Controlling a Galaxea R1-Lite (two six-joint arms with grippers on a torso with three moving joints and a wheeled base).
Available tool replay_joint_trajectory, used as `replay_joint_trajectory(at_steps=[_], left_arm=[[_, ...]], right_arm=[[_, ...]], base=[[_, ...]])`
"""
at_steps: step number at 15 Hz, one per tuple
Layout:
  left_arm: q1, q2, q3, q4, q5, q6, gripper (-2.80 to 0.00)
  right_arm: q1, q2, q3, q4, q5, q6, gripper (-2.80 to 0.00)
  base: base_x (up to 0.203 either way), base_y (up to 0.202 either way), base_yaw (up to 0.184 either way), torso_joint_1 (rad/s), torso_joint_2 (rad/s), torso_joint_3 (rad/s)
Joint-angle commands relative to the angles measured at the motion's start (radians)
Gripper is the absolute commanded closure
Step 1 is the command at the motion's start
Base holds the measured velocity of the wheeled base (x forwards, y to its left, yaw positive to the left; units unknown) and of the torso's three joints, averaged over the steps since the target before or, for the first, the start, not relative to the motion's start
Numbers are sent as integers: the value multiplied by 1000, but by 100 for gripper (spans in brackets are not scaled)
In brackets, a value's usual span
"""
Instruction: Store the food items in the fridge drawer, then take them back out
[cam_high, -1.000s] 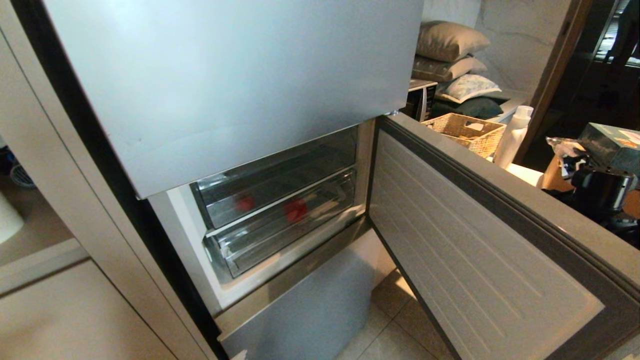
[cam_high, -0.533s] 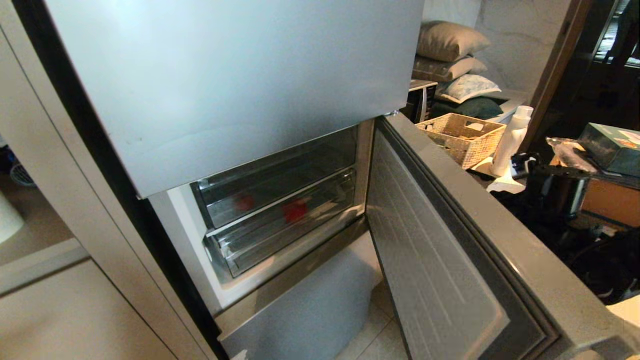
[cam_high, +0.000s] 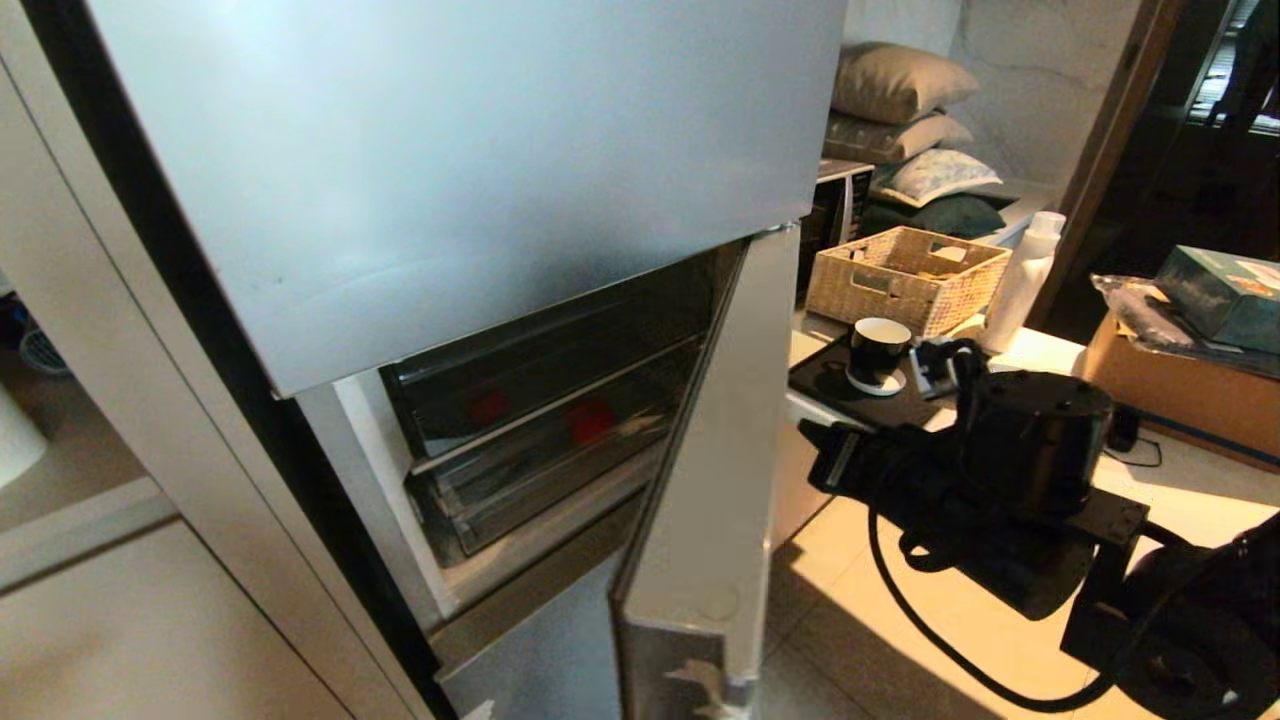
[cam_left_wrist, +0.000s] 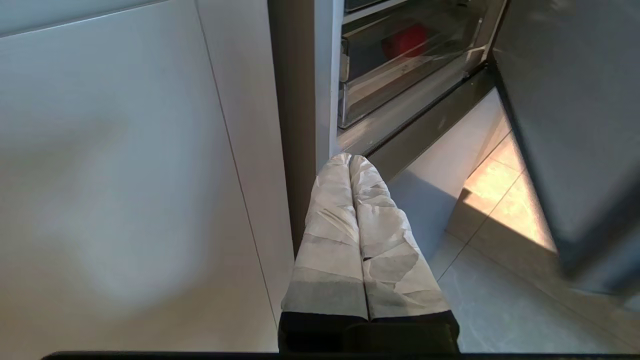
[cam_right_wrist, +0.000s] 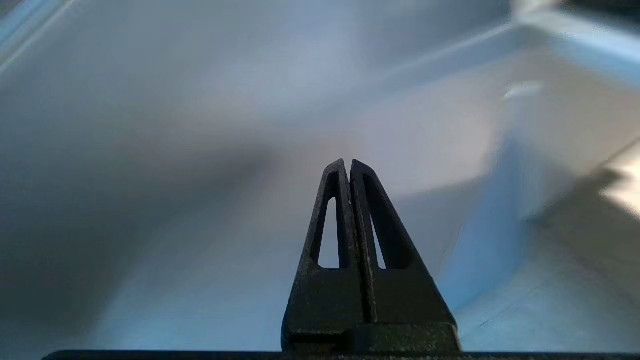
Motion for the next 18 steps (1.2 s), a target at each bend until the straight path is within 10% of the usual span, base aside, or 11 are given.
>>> replay_joint_trajectory(at_steps=[1, 11, 18], left_arm=[[1, 0, 0, 0, 0, 0, 0], [1, 1, 0, 0, 0, 0, 0], [1, -1, 0, 0, 0, 0, 0]], right_arm=[[80, 61, -79, -7, -2, 2, 0], [114, 510, -740, -43, 6, -9, 0], [126, 180, -484, -43, -19, -59, 0]], base=[[0, 0, 0, 0, 0, 0], [0, 0, 0, 0, 0, 0], [0, 0, 0, 0, 0, 0]])
